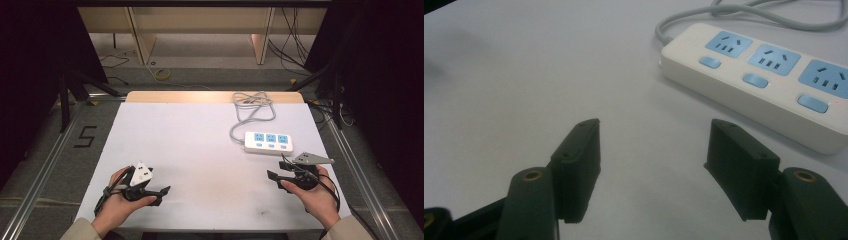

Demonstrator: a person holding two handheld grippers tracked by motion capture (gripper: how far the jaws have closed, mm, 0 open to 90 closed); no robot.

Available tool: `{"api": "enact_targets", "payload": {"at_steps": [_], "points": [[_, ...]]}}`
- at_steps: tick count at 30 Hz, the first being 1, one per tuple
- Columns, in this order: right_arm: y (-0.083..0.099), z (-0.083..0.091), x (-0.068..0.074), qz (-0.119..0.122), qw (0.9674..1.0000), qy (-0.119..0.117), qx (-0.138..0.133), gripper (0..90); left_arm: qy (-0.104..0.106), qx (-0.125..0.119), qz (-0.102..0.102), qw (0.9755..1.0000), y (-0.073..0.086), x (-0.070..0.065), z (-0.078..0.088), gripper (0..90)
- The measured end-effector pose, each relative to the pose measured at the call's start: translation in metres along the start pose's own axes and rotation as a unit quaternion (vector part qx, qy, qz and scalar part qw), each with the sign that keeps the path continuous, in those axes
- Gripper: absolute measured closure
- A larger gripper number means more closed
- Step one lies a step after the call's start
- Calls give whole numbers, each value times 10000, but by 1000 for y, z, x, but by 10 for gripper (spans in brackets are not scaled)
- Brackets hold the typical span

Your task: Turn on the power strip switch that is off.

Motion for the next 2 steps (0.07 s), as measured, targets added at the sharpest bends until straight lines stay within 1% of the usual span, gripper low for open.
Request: {"api": "enact_targets", "payload": {"at_steps": [1,2], "points": [[0,1,0,0,10000,1,-7,380,47,6,63,10000,-1,-2,-2,163],[1,1,0,-19,10000,4,4,377,107,11,85,9999,-3,-4,-4,162]]}}
Point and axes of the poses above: each handheld gripper's, and its own axes: z roughly backward along the jaws, y roughly out of its underside, x roughly to its left, the point moved 3 cm from there along -z, roughly forward along the jaws, and after that the axes turned 9 degrees about -x, right-handed, at the moved point
